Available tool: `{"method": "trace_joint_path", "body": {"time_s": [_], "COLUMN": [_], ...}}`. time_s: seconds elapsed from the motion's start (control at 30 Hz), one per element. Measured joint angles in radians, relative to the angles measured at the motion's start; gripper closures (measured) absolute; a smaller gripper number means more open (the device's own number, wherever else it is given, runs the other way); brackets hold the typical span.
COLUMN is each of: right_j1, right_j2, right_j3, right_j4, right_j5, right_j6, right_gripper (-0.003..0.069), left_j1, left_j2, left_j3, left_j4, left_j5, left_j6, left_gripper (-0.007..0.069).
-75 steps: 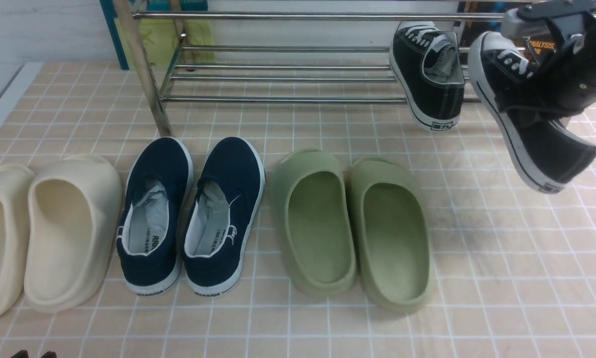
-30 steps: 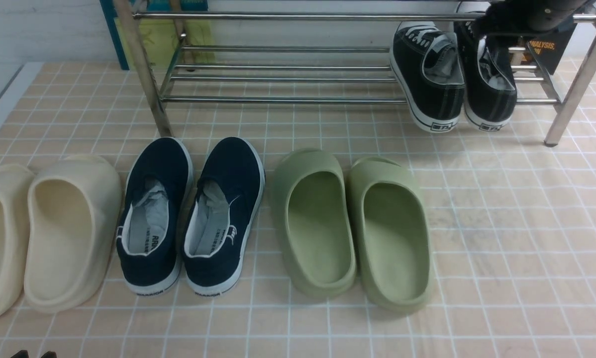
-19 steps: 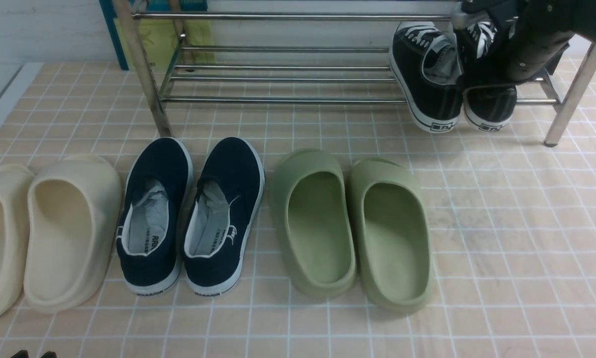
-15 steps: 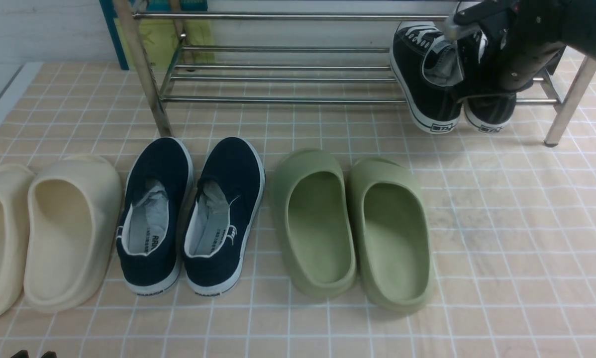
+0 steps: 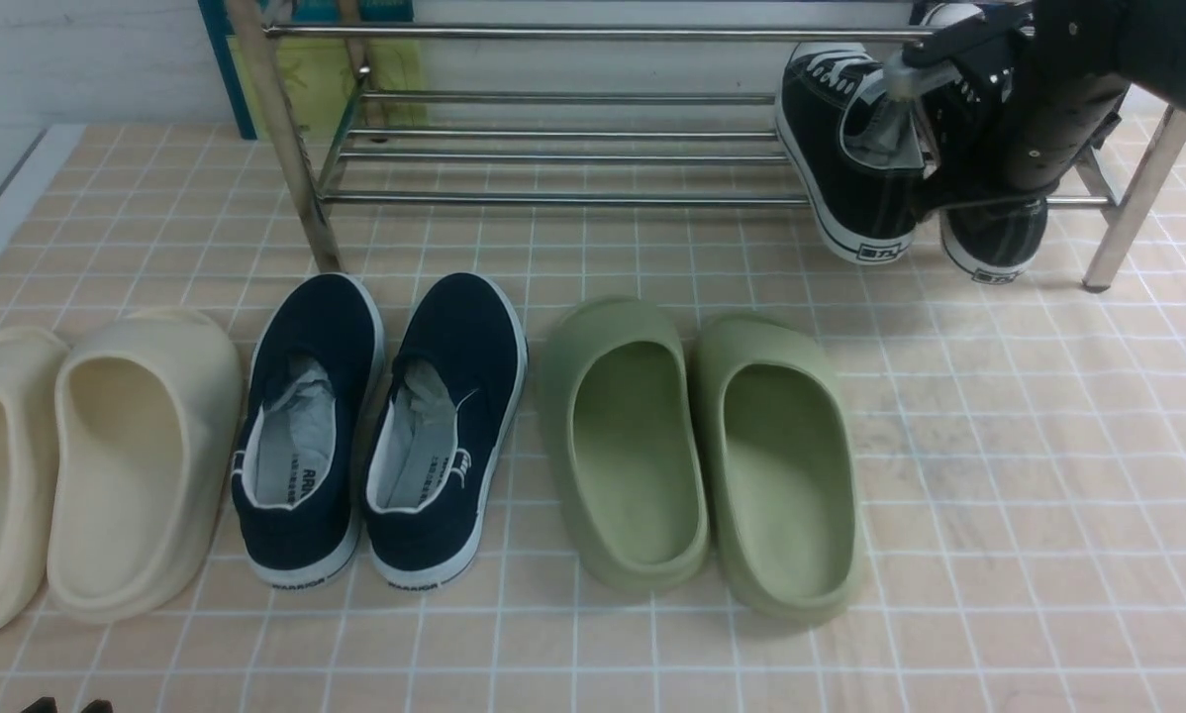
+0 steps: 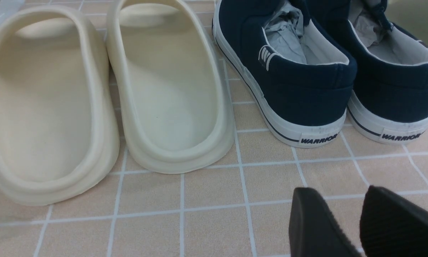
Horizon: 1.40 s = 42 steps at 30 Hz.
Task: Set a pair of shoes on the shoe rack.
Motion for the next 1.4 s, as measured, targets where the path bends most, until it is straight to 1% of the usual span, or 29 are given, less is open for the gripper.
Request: {"method": "trace_joint_path", "body": {"time_s": [0.13, 0.17, 0.27, 0.3, 0.33, 0.37, 0.43, 0.53, 0.6, 0.73, 0.8, 0.83, 0.9, 0.97, 1.0, 1.03, 1.07, 1.17, 1.27, 1.4], "right_j1": [0.000, 0.000, 0.000, 0.000, 0.000, -0.002, -0.002, -0.002, -0.002, -0.002, -0.002, -0.002, -0.002, -0.002, -0.002, -0.002, -0.002, -0.002, -0.002, -0.002], "right_j2": [-0.002, -0.005, -0.021, -0.022, -0.028, -0.036, -0.051, -0.084, -0.117, -0.207, -0.302, -0.302, -0.427, -0.508, -0.541, -0.631, -0.688, -0.846, -1.021, -1.285], "right_j3": [-0.002, -0.005, -0.013, -0.014, -0.014, -0.014, -0.014, -0.014, -0.014, -0.014, -0.014, -0.014, -0.003, 0.020, 0.033, 0.073, 0.110, 0.258, 0.472, 0.859], "right_j4": [-0.004, -0.010, -0.036, -0.040, -0.045, -0.048, -0.048, -0.048, -0.048, -0.048, -0.048, -0.048, -0.048, -0.052, -0.052, -0.052, -0.048, -0.027, 0.010, 0.058], "right_j5": [-0.007, -0.013, -0.041, -0.041, -0.038, -0.035, -0.036, -0.044, -0.045, -0.019, 0.039, 0.039, 0.092, 0.096, 0.092, 0.075, 0.056, -0.003, -0.069, -0.252], "right_j6": [0.000, 0.000, 0.000, 0.000, 0.000, 0.000, 0.000, 0.004, 0.017, 0.031, 0.035, 0.036, 0.043, 0.047, 0.048, 0.056, 0.067, 0.111, 0.132, 0.151], "right_gripper": [0.0587, 0.0555, 0.0412, 0.0393, 0.0353, 0.0295, 0.0204, 0.0154, 0.0147, 0.0186, 0.0271, 0.0279, 0.0417, 0.0512, 0.0547, 0.0631, 0.0661, 0.0676, 0.0676, 0.0676], "left_j1": [0.000, 0.000, 0.000, 0.000, 0.000, 0.000, 0.000, 0.000, 0.000, 0.000, 0.000, 0.000, 0.000, 0.000, 0.000, 0.000, 0.000, 0.000, 0.000, 0.000], "left_j2": [0.000, 0.000, 0.000, 0.000, 0.000, 0.000, 0.000, 0.000, 0.000, 0.000, 0.000, 0.000, 0.000, 0.000, 0.000, 0.000, 0.000, 0.000, 0.000, 0.000], "left_j3": [0.000, 0.000, 0.000, 0.000, 0.000, 0.000, 0.000, 0.000, 0.000, 0.000, 0.000, 0.000, 0.000, 0.000, 0.000, 0.000, 0.000, 0.000, 0.000, 0.000], "left_j4": [0.000, 0.000, 0.000, 0.000, 0.000, 0.000, 0.000, 0.000, 0.000, 0.000, 0.000, 0.000, 0.000, 0.000, 0.000, 0.000, 0.000, 0.000, 0.000, 0.000], "left_j5": [0.000, 0.000, 0.000, 0.000, 0.000, 0.000, 0.000, 0.000, 0.000, 0.000, 0.000, 0.000, 0.000, 0.000, 0.000, 0.000, 0.000, 0.000, 0.000, 0.000], "left_j6": [0.000, 0.000, 0.000, 0.000, 0.000, 0.000, 0.000, 0.000, 0.000, 0.000, 0.000, 0.000, 0.000, 0.000, 0.000, 0.000, 0.000, 0.000, 0.000, 0.000], "left_gripper": [0.0384, 0.0384, 0.0384, 0.0384, 0.0384, 0.0384, 0.0384, 0.0384, 0.0384, 0.0384, 0.0384, 0.0384, 0.0384, 0.0384, 0.0384, 0.0384, 0.0384, 0.0384, 0.0384, 0.0384]}}
